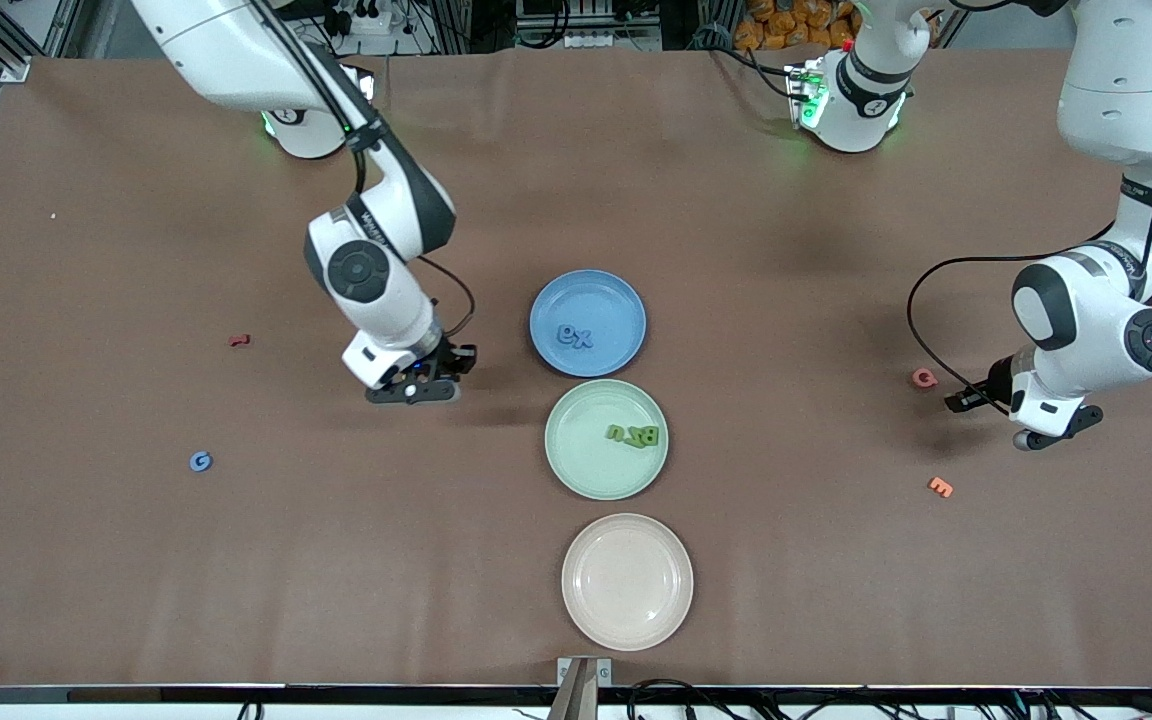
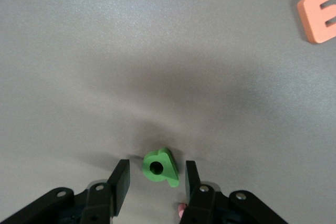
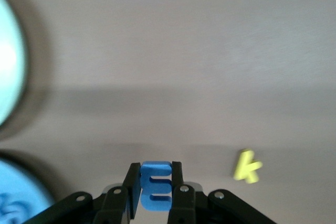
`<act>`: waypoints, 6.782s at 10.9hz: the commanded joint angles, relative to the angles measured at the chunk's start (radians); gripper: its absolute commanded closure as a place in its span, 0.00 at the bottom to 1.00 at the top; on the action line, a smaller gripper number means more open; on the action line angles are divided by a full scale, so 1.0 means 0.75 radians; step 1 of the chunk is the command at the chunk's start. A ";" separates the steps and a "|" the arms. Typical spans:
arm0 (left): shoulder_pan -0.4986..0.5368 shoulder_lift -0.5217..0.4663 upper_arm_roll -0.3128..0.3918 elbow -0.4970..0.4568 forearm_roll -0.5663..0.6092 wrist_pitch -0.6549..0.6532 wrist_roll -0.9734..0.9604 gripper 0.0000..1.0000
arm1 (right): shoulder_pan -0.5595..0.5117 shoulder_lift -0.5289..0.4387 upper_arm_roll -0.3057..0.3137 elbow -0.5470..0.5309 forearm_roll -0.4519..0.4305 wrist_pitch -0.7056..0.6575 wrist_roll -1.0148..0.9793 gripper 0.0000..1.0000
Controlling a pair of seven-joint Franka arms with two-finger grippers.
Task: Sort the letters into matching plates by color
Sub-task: 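Carry the E toward the blue plate while the left gripper grasps p, then release the E on the blue plate while the left gripper lifts p, then carry the green p to the green plate while the right gripper reaches c, then release the p in the green plate while the right gripper grasps c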
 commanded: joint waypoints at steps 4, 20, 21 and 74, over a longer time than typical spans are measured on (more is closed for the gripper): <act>-0.014 0.002 0.007 -0.017 -0.030 0.035 -0.012 0.49 | 0.327 0.200 -0.011 0.302 0.072 -0.024 0.351 0.87; -0.032 0.012 -0.026 0.007 0.053 0.039 0.023 1.00 | 0.222 0.190 -0.011 0.413 0.058 -0.322 0.197 0.00; -0.053 0.008 -0.034 0.040 0.121 0.018 0.019 1.00 | 0.177 0.175 -0.011 0.411 0.054 -0.359 0.135 0.00; -0.301 0.215 -0.656 0.748 0.585 -0.231 -0.789 0.00 | -0.710 0.329 -0.205 0.194 0.048 0.189 -1.170 0.62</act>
